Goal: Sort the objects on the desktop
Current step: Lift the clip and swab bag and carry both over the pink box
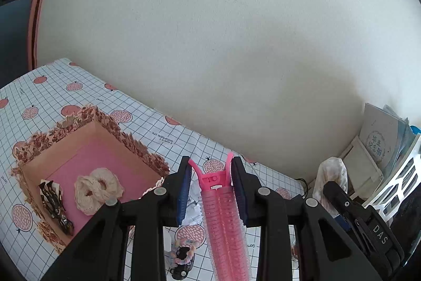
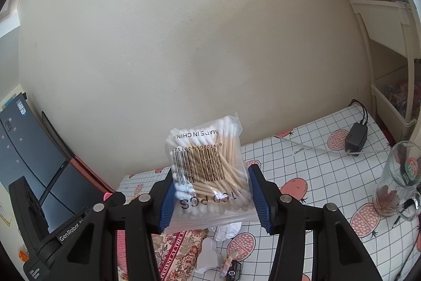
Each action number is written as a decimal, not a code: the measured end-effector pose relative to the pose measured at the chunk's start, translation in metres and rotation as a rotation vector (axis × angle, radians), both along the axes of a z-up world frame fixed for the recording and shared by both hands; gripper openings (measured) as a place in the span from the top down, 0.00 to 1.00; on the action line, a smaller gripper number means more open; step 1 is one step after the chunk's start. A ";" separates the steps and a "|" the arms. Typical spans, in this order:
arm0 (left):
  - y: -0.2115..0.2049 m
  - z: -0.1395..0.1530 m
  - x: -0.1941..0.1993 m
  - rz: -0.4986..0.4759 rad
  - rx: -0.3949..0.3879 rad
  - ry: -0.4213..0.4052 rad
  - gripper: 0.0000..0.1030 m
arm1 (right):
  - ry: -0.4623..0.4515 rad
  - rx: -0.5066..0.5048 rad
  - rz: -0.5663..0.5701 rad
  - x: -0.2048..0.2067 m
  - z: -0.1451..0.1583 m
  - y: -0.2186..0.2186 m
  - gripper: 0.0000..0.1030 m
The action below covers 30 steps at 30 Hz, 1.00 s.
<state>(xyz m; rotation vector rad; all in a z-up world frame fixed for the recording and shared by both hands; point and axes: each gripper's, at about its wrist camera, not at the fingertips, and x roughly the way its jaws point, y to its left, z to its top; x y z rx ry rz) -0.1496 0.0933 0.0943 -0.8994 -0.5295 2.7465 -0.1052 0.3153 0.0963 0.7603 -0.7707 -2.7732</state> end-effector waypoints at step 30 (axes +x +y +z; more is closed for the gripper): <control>-0.092 0.007 0.004 0.157 0.042 -0.029 0.69 | -0.024 0.084 0.172 -0.023 -0.011 -0.118 0.47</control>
